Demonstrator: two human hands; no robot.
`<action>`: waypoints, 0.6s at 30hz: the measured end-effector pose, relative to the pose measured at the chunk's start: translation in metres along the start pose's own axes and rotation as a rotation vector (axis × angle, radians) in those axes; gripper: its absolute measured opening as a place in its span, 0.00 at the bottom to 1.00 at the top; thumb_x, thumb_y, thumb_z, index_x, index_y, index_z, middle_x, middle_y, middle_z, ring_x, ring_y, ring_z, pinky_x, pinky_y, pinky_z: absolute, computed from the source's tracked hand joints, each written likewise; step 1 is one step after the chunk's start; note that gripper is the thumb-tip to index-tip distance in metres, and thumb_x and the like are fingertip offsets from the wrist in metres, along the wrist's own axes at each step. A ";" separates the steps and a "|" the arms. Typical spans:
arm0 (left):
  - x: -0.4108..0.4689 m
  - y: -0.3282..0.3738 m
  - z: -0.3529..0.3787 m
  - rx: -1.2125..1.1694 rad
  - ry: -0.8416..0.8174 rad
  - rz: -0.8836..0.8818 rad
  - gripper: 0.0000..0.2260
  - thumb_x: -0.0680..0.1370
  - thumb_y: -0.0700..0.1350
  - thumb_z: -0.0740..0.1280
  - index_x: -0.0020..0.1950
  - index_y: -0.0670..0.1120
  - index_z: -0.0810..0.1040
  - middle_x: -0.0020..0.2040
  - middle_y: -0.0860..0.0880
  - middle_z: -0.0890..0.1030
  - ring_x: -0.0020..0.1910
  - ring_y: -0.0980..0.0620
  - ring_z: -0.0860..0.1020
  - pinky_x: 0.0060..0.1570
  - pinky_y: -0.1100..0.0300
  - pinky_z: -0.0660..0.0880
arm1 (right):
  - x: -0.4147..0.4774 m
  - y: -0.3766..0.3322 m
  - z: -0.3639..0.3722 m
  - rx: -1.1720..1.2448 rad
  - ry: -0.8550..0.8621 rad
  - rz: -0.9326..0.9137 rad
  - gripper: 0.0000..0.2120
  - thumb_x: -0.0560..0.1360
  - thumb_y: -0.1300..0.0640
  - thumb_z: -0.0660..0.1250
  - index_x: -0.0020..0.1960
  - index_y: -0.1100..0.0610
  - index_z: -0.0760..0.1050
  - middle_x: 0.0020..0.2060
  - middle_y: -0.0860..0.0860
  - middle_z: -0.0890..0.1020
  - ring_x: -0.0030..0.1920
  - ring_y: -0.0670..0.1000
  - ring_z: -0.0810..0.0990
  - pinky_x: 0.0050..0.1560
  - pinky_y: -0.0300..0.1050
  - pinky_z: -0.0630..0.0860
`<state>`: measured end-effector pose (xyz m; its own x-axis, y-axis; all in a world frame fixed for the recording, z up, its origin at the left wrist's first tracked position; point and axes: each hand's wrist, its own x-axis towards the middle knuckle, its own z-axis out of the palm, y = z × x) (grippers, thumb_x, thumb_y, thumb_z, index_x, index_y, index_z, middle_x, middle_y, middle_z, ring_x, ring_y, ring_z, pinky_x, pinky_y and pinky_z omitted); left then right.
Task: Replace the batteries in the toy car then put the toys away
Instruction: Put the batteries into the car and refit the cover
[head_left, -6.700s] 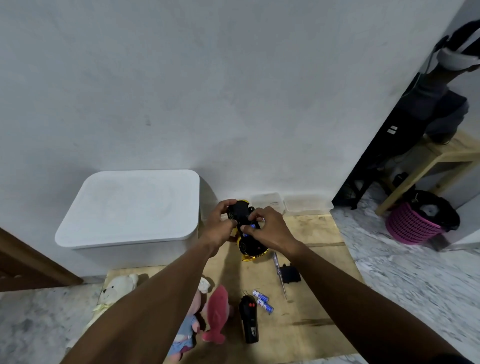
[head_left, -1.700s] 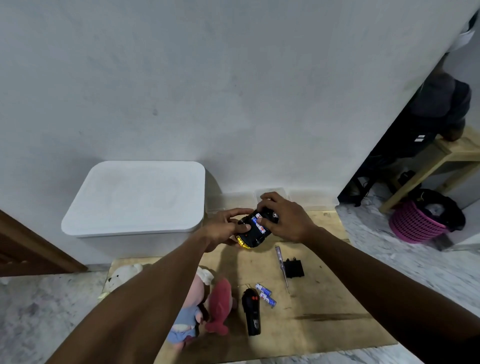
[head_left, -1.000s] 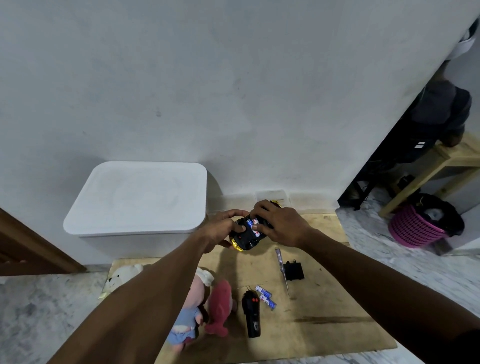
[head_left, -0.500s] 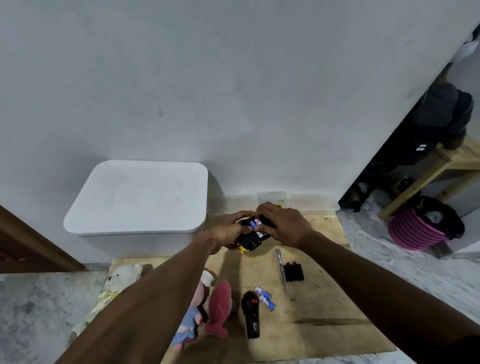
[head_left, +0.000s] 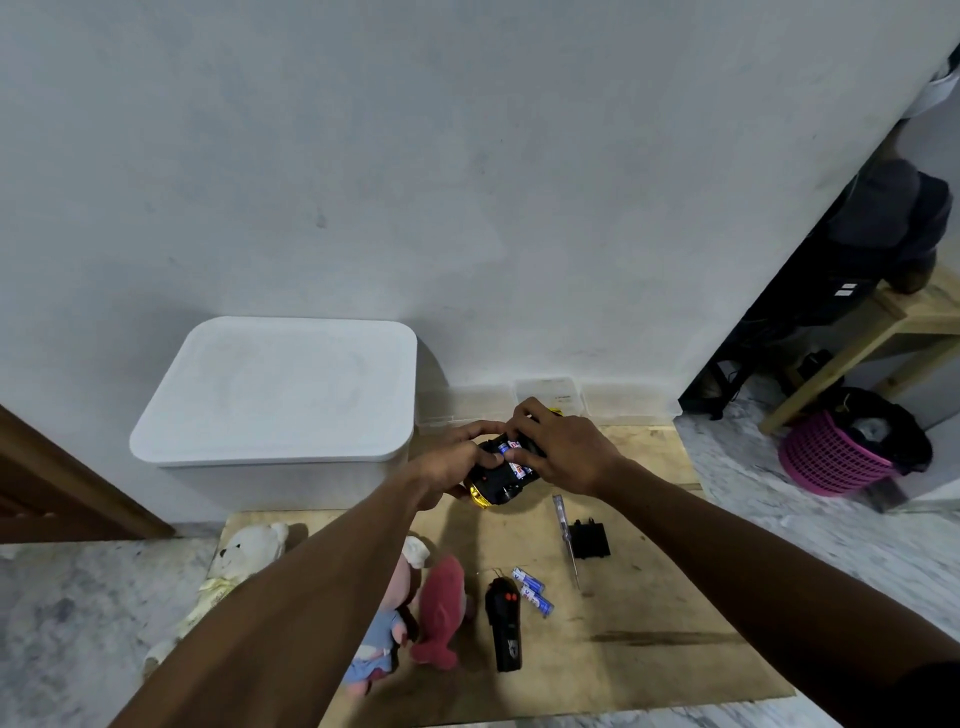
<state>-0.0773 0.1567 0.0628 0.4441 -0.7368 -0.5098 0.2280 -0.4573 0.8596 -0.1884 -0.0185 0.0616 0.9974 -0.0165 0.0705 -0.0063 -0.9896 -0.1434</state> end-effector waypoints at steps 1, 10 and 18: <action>0.000 -0.001 0.001 -0.004 0.002 0.000 0.18 0.77 0.39 0.66 0.59 0.62 0.80 0.55 0.46 0.82 0.55 0.43 0.81 0.51 0.44 0.80 | 0.000 0.000 0.000 -0.008 0.005 -0.002 0.14 0.81 0.39 0.57 0.55 0.49 0.68 0.55 0.45 0.69 0.37 0.46 0.68 0.33 0.42 0.65; 0.001 -0.001 0.002 -0.043 0.024 -0.001 0.20 0.77 0.37 0.66 0.58 0.61 0.81 0.53 0.48 0.83 0.52 0.47 0.80 0.47 0.49 0.80 | 0.001 -0.004 -0.006 0.047 0.025 0.013 0.11 0.81 0.39 0.56 0.50 0.47 0.63 0.52 0.43 0.67 0.37 0.46 0.68 0.32 0.43 0.66; 0.000 0.004 -0.004 -0.097 0.002 -0.051 0.21 0.76 0.37 0.67 0.61 0.62 0.79 0.56 0.46 0.82 0.55 0.45 0.81 0.39 0.55 0.81 | 0.000 -0.009 -0.010 0.285 0.074 0.131 0.08 0.77 0.44 0.65 0.50 0.41 0.65 0.43 0.40 0.74 0.38 0.41 0.75 0.35 0.43 0.70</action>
<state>-0.0729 0.1566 0.0662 0.4314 -0.7127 -0.5531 0.3335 -0.4437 0.8318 -0.1890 -0.0111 0.0722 0.9814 -0.1616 0.1038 -0.1029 -0.8989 -0.4260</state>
